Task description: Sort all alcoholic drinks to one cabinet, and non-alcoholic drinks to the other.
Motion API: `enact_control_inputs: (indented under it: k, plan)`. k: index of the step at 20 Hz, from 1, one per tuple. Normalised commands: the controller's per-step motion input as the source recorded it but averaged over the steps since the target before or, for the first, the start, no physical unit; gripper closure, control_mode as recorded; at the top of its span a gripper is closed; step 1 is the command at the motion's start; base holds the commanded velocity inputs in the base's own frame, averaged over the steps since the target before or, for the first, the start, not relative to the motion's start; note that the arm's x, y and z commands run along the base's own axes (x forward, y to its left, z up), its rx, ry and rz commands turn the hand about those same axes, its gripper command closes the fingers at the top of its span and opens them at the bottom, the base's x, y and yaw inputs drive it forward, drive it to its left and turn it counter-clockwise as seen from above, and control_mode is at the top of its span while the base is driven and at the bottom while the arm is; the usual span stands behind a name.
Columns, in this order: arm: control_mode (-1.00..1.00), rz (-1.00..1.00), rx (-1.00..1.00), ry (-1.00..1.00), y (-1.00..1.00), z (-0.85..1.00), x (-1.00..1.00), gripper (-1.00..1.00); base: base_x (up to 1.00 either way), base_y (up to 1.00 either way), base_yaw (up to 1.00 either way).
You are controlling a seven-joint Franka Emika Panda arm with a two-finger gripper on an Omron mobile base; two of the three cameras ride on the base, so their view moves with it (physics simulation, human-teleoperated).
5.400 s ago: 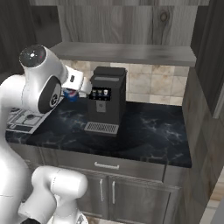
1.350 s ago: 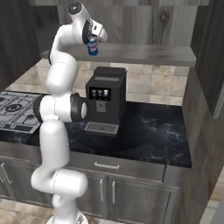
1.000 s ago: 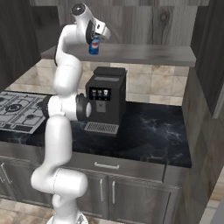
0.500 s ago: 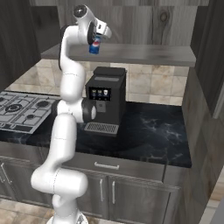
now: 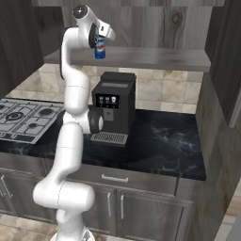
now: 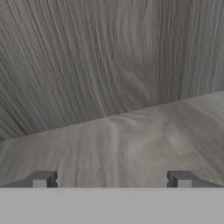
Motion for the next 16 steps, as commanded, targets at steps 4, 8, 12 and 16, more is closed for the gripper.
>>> enact_control_inputs:
  k: [4, 8, 12, 16]
  plan:
    - [-1.0, 0.0, 0.0, 0.0, 0.01, -0.13, 0.0, -1.0, 0.0, 0.0, 0.0]
    - [-1.0, 0.0, 0.0, 0.0, 0.0, -0.01, -0.13, -1.0, 0.0, 0.0, 0.0]
    - [-1.0, 0.0, 0.0, 0.0, 0.0, 0.0, -0.15, -1.0, 0.0, 0.0, 0.0]
    - [-1.0, 0.0, 0.0, 0.0, 0.0, -0.04, -0.01, -1.0, 0.0, 0.0, 0.0]
